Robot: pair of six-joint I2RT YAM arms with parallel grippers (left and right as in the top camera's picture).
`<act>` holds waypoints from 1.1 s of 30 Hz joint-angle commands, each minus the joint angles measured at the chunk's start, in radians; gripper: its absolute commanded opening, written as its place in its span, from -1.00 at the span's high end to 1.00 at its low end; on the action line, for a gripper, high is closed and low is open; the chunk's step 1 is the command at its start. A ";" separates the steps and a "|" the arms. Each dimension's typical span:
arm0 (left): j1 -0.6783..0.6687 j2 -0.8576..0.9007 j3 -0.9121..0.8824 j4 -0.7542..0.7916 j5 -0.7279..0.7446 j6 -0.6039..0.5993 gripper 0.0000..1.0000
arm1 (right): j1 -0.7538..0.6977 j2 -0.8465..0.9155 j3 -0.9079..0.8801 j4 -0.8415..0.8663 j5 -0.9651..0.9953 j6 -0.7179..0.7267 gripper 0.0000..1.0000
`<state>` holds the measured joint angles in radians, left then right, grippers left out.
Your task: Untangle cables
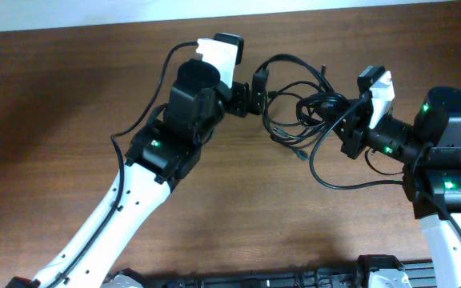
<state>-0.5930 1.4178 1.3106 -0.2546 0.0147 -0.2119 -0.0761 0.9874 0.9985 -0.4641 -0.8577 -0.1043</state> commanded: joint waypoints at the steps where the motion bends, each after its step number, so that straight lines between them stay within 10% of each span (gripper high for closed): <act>1: 0.025 -0.034 0.005 -0.025 0.366 0.024 -0.98 | -0.004 -0.011 0.021 0.004 0.025 0.008 0.92; 13: 0.051 -0.122 0.005 -0.141 0.848 0.542 -0.64 | -0.005 -0.011 0.021 0.089 -0.181 0.196 0.92; 20: 0.045 -0.122 0.005 -0.059 0.967 0.546 -0.67 | -0.004 -0.011 0.021 0.146 -0.380 0.195 0.92; 25: 0.010 -0.122 0.005 -0.010 0.966 0.546 -0.11 | -0.003 -0.010 0.021 0.143 -0.396 0.195 0.92; 27: 0.010 -0.122 0.005 0.021 0.966 0.546 0.50 | -0.003 -0.010 0.021 0.138 -0.396 0.195 0.92; 33: 0.010 -0.122 0.005 0.076 0.968 0.538 0.73 | -0.003 -0.010 0.021 0.139 -0.396 0.195 0.92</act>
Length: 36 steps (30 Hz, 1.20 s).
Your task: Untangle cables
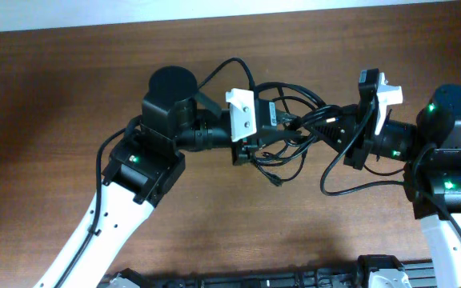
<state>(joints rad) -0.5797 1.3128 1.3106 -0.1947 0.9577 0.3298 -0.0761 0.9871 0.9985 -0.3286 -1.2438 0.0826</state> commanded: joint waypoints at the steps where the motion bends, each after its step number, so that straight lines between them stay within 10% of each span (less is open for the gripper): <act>1: -0.003 -0.017 0.005 0.021 0.031 -0.003 0.74 | -0.003 -0.010 0.021 0.003 -0.010 0.008 0.92; 13: -0.023 -0.006 0.005 0.073 0.030 -0.003 0.72 | -0.003 -0.010 0.021 0.004 -0.055 0.008 0.92; 17: -0.023 -0.005 0.005 0.075 0.030 -0.003 0.21 | -0.003 -0.010 0.021 0.004 -0.058 0.008 0.92; 24: -0.023 -0.003 0.005 0.082 0.030 -0.003 0.45 | -0.003 -0.010 0.021 0.004 -0.063 0.008 0.92; 36: -0.023 0.018 0.005 0.081 -0.017 -0.039 0.25 | -0.003 -0.010 0.021 0.006 -0.111 -0.002 0.92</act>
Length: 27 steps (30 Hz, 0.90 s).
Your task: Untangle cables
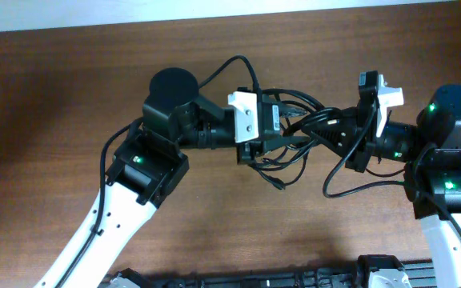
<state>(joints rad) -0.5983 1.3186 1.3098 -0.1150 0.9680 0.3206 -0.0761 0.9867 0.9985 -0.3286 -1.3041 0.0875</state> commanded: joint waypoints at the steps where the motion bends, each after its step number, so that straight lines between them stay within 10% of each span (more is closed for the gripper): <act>1: -0.004 0.012 0.006 0.002 -0.049 -0.047 0.25 | -0.003 -0.010 0.021 0.013 -0.066 -0.008 0.92; 7: -0.004 0.013 0.006 0.055 -0.055 -0.124 0.96 | -0.003 -0.010 0.021 0.013 -0.065 -0.008 0.92; 12: -0.004 0.013 0.006 0.058 -0.043 -0.126 1.00 | -0.003 -0.010 0.021 0.012 -0.049 -0.008 0.92; 13: -0.004 0.013 0.006 0.058 -0.043 -0.126 1.00 | -0.003 -0.010 0.021 0.011 -0.049 -0.008 0.85; 16: -0.003 0.013 0.006 0.063 -0.130 -0.224 1.00 | -0.005 -0.010 0.021 0.012 -0.045 -0.008 -0.30; 18: -0.003 0.013 0.006 0.044 -0.356 -0.427 1.00 | -0.026 -0.010 0.021 0.012 -0.011 -0.007 -0.59; 22: 0.008 0.011 0.006 0.040 -0.389 -0.444 1.00 | -0.151 -0.010 0.021 0.010 0.032 0.000 -1.00; 27: 0.025 0.011 0.006 0.072 -0.388 -0.467 1.00 | -0.208 -0.010 0.021 0.003 -0.028 0.000 -0.98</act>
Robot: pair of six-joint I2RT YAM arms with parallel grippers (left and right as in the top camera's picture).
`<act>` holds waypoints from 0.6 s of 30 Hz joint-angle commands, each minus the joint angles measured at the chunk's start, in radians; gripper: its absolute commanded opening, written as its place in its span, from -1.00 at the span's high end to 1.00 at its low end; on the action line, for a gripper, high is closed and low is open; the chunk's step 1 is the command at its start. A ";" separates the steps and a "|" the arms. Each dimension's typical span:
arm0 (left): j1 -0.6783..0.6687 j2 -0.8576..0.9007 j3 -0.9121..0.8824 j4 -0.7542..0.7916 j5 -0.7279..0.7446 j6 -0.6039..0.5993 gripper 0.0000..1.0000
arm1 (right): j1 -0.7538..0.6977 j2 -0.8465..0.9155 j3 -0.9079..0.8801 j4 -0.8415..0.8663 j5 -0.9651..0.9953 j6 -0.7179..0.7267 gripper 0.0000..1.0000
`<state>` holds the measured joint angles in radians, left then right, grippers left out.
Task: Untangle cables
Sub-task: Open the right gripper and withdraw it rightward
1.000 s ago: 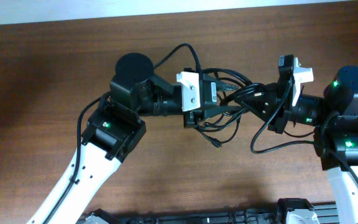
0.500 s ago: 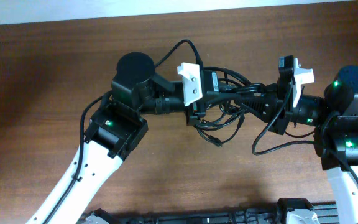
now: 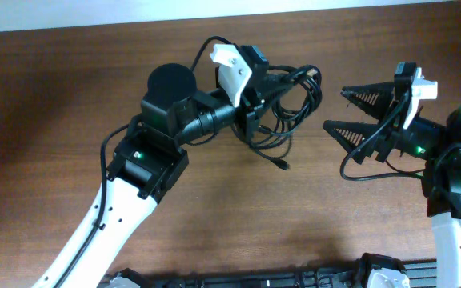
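Note:
A tangle of black cables (image 3: 294, 98) hangs in loops from my left gripper (image 3: 256, 86), which is shut on the bundle at the table's upper middle. One plug end (image 3: 282, 165) trails below the loops onto the wood. To the right, my right gripper (image 3: 335, 109) stands wide open with nothing between its fingers (image 3: 366, 96), a short gap away from the bundle. A separate black cable loop (image 3: 368, 173) lies under the right wrist.
The brown wooden table (image 3: 54, 120) reaches a pale wall edge along the top. Both arm bases rise from the bottom edge, the left arm (image 3: 126, 208) slanting across the middle and the right arm (image 3: 454, 216) at the far right.
My right gripper has opened, let go of the cables and now stands farther right. My left gripper has turned and sits a little higher, with the whole bundle gathered at it.
At first the tangle lay between the two grippers, left gripper at its left edge and right gripper at its right. Then both were on the tangle close together, cables stretched between them. Now only the left holds it and the right is open.

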<state>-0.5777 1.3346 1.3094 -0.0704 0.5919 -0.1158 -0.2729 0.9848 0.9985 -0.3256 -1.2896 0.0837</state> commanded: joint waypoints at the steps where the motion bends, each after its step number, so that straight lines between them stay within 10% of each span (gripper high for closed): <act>1: 0.005 -0.005 0.006 0.032 -0.012 -0.030 1.00 | -0.011 -0.008 0.021 0.000 -0.042 0.004 -0.97; 11: 0.005 -0.005 0.006 0.043 0.040 -0.014 1.00 | -0.009 -0.008 0.021 -0.069 0.114 0.183 -0.97; 18: 0.004 -0.005 0.006 0.063 -0.003 0.064 1.00 | -0.009 -0.008 0.021 -0.060 -0.240 0.214 -0.98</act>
<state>-0.5755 1.3346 1.3094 -0.0238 0.6159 -0.0898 -0.2771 0.9848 0.9985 -0.3885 -1.3827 0.2882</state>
